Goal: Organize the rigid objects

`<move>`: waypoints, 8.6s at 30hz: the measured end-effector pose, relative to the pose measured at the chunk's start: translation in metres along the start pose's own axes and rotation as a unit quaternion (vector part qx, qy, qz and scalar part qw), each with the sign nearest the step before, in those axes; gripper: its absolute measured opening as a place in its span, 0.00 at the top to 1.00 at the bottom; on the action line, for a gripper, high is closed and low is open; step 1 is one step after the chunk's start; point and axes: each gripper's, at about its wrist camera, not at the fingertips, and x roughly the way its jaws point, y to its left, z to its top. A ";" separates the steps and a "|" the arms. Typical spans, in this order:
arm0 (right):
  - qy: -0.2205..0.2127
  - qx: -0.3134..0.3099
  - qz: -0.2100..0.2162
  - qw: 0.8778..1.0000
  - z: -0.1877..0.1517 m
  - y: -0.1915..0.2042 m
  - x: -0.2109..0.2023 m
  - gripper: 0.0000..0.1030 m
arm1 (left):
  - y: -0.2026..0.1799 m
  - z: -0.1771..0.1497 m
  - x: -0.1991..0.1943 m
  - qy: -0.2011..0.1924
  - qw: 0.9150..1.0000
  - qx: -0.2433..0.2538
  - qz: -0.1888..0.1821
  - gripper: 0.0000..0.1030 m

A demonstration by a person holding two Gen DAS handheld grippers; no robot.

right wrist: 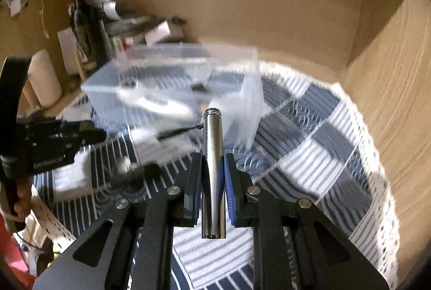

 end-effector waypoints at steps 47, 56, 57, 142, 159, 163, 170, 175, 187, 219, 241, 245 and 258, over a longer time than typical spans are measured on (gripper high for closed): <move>0.048 -0.065 0.050 0.995 0.107 0.025 0.124 0.86 | 0.025 0.106 0.074 -0.009 0.999 0.013 0.038 0.68; 0.083 -0.072 0.051 0.993 0.100 0.032 0.138 0.86 | 0.015 0.105 0.078 0.004 0.999 0.023 0.030 0.63; 0.083 -0.071 0.051 0.993 0.100 0.032 0.137 0.86 | 0.014 0.106 0.077 0.003 0.999 0.022 0.029 0.61; -0.007 -0.010 0.064 0.998 0.009 0.009 0.013 0.45 | -0.039 -0.008 -0.001 0.026 0.996 0.068 -0.045 0.99; -0.069 -0.014 0.063 0.996 0.049 0.015 -0.007 0.45 | -0.017 0.031 -0.057 -0.070 0.996 0.044 -0.037 0.99; -0.087 -0.014 0.065 0.994 0.062 0.015 -0.013 0.45 | -0.016 0.048 -0.073 -0.092 0.994 0.051 -0.038 0.99; -0.113 -0.019 0.065 0.991 0.079 0.013 -0.023 0.45 | -0.018 0.074 -0.089 -0.127 0.990 0.053 -0.038 0.99; -0.116 -0.023 0.061 0.991 0.089 0.012 -0.018 0.45 | -0.022 0.088 -0.086 -0.134 0.988 0.058 -0.044 0.99; -0.069 -0.020 0.059 0.996 0.100 0.003 0.034 0.45 | -0.019 0.111 -0.039 -0.098 0.992 0.044 -0.062 0.99; -0.048 0.002 0.055 0.997 0.097 -0.002 0.036 0.36 | -0.009 0.104 -0.016 -0.063 0.998 0.019 -0.011 0.59; -0.185 0.015 0.041 0.982 0.056 0.019 -0.098 0.17 | -0.019 0.050 -0.150 -0.204 0.979 0.012 0.004 0.08; -0.194 0.012 0.037 0.980 0.050 0.024 -0.107 0.16 | -0.022 0.045 -0.159 -0.213 0.977 0.015 0.003 0.07; -0.193 0.013 0.042 0.980 0.046 0.028 -0.106 0.15 | -0.027 0.042 -0.163 -0.217 0.976 0.019 0.003 0.04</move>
